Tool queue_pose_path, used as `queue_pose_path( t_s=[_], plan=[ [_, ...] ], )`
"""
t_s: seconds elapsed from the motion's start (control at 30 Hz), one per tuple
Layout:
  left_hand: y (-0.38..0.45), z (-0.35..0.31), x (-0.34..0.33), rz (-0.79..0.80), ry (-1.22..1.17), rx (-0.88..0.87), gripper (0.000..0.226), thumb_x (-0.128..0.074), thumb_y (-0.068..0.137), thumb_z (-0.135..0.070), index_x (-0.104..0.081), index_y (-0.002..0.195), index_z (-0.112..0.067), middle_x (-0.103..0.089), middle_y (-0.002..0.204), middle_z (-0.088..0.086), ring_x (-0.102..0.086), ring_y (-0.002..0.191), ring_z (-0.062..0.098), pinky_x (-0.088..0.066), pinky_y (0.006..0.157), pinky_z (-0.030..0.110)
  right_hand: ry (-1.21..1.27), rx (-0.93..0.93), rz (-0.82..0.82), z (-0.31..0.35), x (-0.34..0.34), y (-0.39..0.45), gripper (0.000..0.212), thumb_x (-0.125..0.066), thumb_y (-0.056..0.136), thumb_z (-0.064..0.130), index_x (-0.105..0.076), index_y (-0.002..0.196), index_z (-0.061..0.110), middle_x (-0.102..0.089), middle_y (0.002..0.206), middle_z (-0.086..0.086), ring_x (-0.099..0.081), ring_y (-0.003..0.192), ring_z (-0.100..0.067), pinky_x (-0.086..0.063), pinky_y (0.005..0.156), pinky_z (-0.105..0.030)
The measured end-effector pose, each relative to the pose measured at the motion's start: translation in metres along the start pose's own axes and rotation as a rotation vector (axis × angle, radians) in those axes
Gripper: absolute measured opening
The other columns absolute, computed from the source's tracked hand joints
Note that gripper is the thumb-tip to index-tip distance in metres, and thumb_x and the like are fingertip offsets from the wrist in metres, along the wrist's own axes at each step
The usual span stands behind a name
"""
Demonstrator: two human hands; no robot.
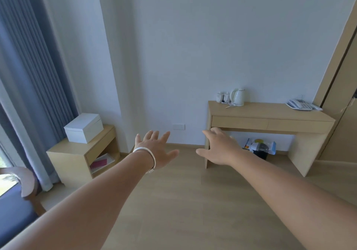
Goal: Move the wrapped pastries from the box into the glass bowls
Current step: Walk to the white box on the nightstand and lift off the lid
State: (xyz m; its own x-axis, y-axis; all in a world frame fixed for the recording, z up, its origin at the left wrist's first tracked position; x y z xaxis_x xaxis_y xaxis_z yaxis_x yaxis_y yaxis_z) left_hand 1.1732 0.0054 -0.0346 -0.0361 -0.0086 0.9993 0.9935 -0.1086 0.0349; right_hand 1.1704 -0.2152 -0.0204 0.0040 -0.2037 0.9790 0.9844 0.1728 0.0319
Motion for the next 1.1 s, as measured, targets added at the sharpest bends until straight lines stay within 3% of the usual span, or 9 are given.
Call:
queue_pose_path(
  t_s=[0.27,0.73,0.93,1.1],
  plan=[
    [0.155,-0.027,0.002,-0.013,0.003,0.012,0.082,-0.025,0.086,-0.075,0.003,0.152,-0.036,-0.008,0.162,0.003,0.001,0.149,0.021,0.002,0.116,0.054,-0.022,0.043,-0.022,-0.062,0.019,0.142,0.079,-0.051,0.09,0.061,-0.02,0.154,0.025,-0.022,0.159,-0.004,-0.019,0.146,-0.024,-0.024,0.115,-0.051],
    [0.392,-0.059,-0.054,0.049,0.003,-0.077,0.084,-0.023,0.083,-0.077,0.006,0.152,-0.038,-0.005,0.163,0.001,0.002,0.149,0.02,0.005,0.116,0.054,-0.011,-0.043,0.029,-0.159,-0.001,0.336,0.078,-0.05,0.091,0.059,-0.017,0.155,0.028,-0.014,0.163,-0.003,-0.013,0.149,-0.022,-0.02,0.115,-0.048],
    [0.525,-0.053,-0.062,0.011,-0.025,-0.137,0.083,-0.023,0.085,-0.077,0.006,0.152,-0.037,-0.004,0.163,0.002,0.003,0.149,0.021,0.004,0.116,0.054,-0.052,-0.085,0.021,-0.181,0.001,0.458,0.075,-0.051,0.089,0.06,-0.024,0.151,0.028,-0.029,0.152,-0.001,-0.023,0.143,-0.022,-0.029,0.11,-0.047],
    [0.624,-0.038,-0.057,-0.005,-0.05,-0.155,0.082,-0.023,0.086,-0.077,0.005,0.152,-0.036,-0.005,0.163,0.002,0.002,0.149,0.022,0.003,0.116,0.054,-0.076,-0.102,0.027,-0.186,0.008,0.557,0.075,-0.05,0.088,0.061,-0.024,0.151,0.029,-0.028,0.154,-0.002,-0.022,0.144,-0.021,-0.028,0.111,-0.046]
  ],
)
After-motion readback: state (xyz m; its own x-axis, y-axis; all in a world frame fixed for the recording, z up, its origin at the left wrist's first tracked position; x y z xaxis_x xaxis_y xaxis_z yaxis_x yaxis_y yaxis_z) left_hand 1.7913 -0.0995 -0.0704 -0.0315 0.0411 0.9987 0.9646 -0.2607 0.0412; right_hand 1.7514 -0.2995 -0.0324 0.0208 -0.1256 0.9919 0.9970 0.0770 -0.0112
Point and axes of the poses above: each hand's wrist, its own y-axis towards the middle knuckle, its own x-axis out of the back of the hand, z = x × y, the point moved 2 cm from there along y, towards the middle knuckle
